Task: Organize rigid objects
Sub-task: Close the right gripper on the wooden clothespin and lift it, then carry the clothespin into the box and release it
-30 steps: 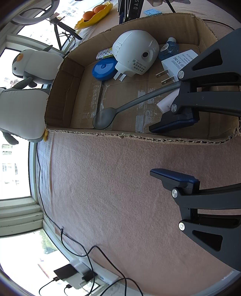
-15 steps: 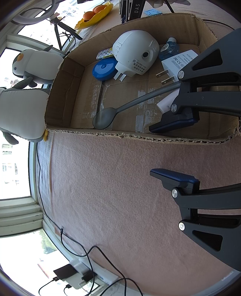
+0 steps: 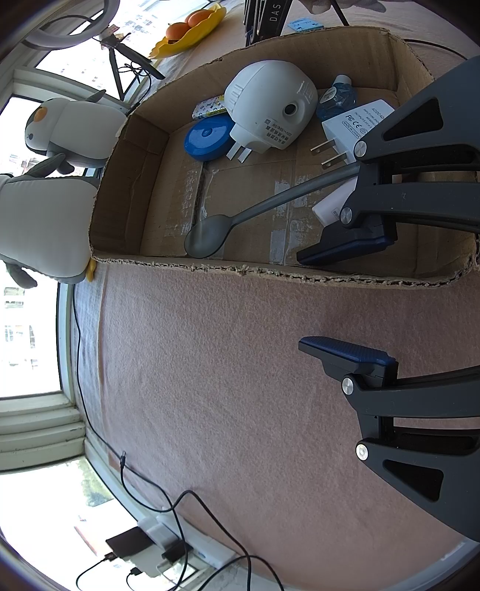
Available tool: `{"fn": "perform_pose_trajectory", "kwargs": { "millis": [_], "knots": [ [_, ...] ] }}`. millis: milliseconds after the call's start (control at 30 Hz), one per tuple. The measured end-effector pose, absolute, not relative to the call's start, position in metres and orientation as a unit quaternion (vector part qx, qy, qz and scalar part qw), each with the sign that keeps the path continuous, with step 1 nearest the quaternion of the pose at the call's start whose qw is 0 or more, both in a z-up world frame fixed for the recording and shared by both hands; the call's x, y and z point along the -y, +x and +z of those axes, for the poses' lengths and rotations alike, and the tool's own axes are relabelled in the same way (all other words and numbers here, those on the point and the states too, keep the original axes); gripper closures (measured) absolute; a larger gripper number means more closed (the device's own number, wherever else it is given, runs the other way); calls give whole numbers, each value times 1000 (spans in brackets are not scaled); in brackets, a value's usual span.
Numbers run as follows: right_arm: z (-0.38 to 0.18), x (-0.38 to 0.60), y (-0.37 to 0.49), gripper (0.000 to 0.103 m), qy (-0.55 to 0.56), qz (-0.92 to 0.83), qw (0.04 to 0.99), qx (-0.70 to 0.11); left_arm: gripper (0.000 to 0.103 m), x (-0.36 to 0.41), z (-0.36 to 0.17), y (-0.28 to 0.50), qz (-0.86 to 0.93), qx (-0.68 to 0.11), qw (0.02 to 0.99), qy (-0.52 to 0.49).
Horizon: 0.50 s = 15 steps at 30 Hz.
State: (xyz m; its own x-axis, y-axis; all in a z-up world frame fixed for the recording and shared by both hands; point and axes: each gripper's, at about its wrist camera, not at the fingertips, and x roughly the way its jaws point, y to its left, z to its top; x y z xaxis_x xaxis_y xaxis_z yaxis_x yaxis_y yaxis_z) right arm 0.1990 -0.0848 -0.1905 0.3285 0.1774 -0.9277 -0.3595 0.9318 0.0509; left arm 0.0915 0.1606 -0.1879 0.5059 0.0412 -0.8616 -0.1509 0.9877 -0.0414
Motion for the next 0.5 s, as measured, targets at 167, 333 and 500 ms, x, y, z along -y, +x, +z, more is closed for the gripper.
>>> {"fn": "perform_pose_trajectory", "kwargs": {
  "millis": [167,333,500],
  "knots": [
    [-178,94,196,92,-58,158,820,-546,65,-160,-188,91,55,-494,866,-56],
    [-151,90,188,92,-35,172,833,-525,65,-161,-188,92,55,-494,866,-56],
    [-128,72,177,92,-23,201,839,-506,65,-161,-188,91,55,-494,866,-56]
  ]
}}
